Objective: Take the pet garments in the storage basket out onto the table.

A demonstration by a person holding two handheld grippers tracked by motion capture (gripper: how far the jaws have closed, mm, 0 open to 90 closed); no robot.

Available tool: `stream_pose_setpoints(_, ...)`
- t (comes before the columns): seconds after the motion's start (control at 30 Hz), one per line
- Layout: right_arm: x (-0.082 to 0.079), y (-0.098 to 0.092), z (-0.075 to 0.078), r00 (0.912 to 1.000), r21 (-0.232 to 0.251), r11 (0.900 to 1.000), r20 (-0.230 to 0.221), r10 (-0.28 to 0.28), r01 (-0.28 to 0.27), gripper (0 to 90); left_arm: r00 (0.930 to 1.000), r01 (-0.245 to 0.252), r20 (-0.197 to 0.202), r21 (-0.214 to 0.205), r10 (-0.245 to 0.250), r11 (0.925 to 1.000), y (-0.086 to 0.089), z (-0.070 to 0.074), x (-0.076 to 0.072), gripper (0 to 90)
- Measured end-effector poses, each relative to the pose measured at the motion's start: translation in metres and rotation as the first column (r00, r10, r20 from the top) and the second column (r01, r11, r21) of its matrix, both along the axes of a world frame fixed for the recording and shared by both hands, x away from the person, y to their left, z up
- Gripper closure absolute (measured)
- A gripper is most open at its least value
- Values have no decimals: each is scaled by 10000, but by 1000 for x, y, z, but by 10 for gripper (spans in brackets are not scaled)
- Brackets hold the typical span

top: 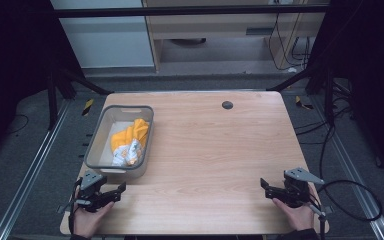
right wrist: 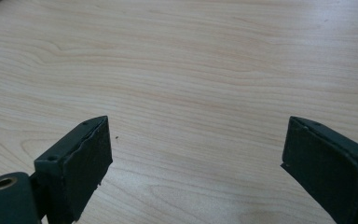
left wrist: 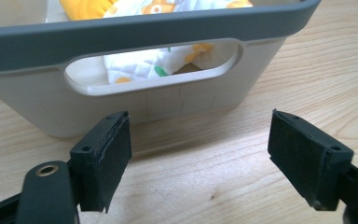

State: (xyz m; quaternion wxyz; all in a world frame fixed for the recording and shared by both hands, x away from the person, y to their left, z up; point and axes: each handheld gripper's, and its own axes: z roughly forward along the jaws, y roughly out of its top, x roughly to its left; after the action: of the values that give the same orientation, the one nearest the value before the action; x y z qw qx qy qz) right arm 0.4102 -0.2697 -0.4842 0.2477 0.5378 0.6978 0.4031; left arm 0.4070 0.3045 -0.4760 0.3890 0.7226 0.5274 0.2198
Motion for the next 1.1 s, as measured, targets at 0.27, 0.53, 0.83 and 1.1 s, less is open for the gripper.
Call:
stream_pose_setpoints(0.27,0,2,-1,9999,-189,9997,-10,173,-173,84,9999,-103,128,-231,106,9997,-1,8,-4,227)
stream_pose_setpoints(0.53,-1,4,-1,9997,-202,9995,30,236,-235,80,9993,-45,377,-165,51,9999,-3,13,-7,219)
stream_pose_setpoints(0.83,-1,5,-2,9996,-316,9991,58,279,-277,79,9982,96,599,-314,-77,9995,-5,19,-9,211)
stream_pose_setpoints(1.1,-1,7,-2,9994,-332,9989,26,333,-332,78,9964,123,843,-432,-86,9990,-5,25,-11,210)
